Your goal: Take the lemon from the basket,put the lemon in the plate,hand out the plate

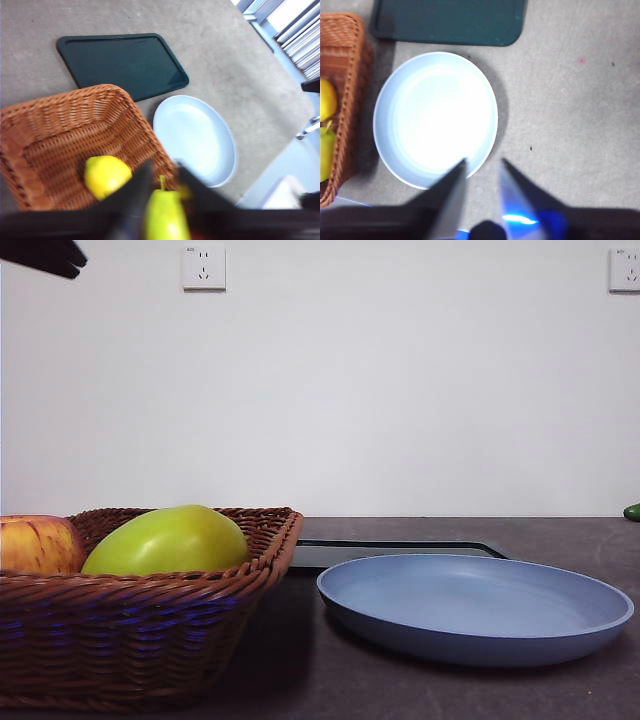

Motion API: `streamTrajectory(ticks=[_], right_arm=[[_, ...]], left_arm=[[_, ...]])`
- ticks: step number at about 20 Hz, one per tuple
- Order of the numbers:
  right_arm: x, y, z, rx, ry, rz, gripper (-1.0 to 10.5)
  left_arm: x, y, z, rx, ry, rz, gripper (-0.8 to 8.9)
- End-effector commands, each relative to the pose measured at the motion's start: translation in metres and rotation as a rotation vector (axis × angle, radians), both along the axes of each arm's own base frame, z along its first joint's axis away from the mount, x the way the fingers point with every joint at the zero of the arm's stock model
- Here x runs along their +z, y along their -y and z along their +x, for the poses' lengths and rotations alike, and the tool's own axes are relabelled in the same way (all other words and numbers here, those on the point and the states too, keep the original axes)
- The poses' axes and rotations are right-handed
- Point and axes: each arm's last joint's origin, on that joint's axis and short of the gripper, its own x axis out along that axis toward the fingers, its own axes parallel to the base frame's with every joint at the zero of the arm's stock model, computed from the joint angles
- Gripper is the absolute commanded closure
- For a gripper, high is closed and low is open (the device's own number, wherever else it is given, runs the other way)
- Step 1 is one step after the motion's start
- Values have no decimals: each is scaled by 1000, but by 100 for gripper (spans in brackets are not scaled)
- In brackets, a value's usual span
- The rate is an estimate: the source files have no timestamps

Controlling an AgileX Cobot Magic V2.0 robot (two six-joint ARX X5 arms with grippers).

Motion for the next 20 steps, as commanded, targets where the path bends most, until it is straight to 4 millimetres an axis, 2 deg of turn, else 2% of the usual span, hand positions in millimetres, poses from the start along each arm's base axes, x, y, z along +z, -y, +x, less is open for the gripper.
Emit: streamTrajectory(ticks=[1, 5, 8, 11, 15, 20], right_arm=[[0, -3, 10, 23, 2, -3, 681], [-21, -12, 23, 54, -52, -4, 674], [-53, -17, 31, 43, -61, 11, 676], [-89, -18, 31, 12, -61, 31, 676], [-112, -18, 30, -17, -71, 47, 676], [-134, -23, 48, 4, -128, 91, 689]], left_arm=[[4, 2, 3, 41, 27, 49, 475], [3, 6, 2, 58, 9, 53, 437], [3, 8, 1, 48, 6, 50, 437], [3, 9, 1, 46, 1, 46, 437], [3, 9, 1, 55, -10, 36, 437], [3, 11, 1, 50, -9, 36, 437]])
